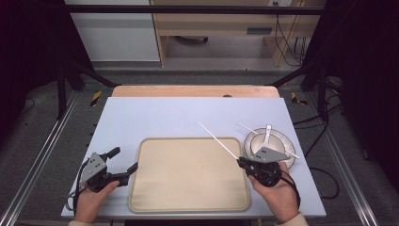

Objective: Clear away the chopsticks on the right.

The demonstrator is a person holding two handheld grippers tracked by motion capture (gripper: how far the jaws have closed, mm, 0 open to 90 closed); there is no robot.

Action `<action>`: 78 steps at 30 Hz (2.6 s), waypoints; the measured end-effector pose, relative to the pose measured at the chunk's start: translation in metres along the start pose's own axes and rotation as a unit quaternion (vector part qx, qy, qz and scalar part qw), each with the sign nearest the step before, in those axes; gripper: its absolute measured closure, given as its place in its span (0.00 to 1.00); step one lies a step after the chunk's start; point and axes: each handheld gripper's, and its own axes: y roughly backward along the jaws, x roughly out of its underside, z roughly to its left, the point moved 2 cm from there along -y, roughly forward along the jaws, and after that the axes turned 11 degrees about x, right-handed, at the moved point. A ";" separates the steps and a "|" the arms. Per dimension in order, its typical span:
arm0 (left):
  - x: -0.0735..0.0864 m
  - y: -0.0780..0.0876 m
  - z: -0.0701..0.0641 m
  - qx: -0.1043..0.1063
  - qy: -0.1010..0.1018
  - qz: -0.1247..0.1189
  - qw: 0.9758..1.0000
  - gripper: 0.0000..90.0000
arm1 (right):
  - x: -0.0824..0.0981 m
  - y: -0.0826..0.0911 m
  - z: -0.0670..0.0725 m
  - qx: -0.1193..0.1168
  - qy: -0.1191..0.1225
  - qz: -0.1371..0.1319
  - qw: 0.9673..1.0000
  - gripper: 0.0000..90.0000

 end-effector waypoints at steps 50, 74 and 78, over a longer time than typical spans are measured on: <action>-0.002 0.008 0.004 -0.016 0.003 -0.012 1.000 0.10 | 0.015 0.005 0.017 0.048 -0.025 -0.017 0.998 0.75; 0.003 0.005 0.004 -0.019 0.012 -0.001 1.000 0.10 | 0.053 0.002 -0.185 0.066 -0.020 0.111 0.991 0.69; 0.003 0.005 0.004 -0.018 0.009 0.000 1.000 0.10 | 0.056 -0.011 -0.181 0.056 -0.005 0.122 0.991 0.68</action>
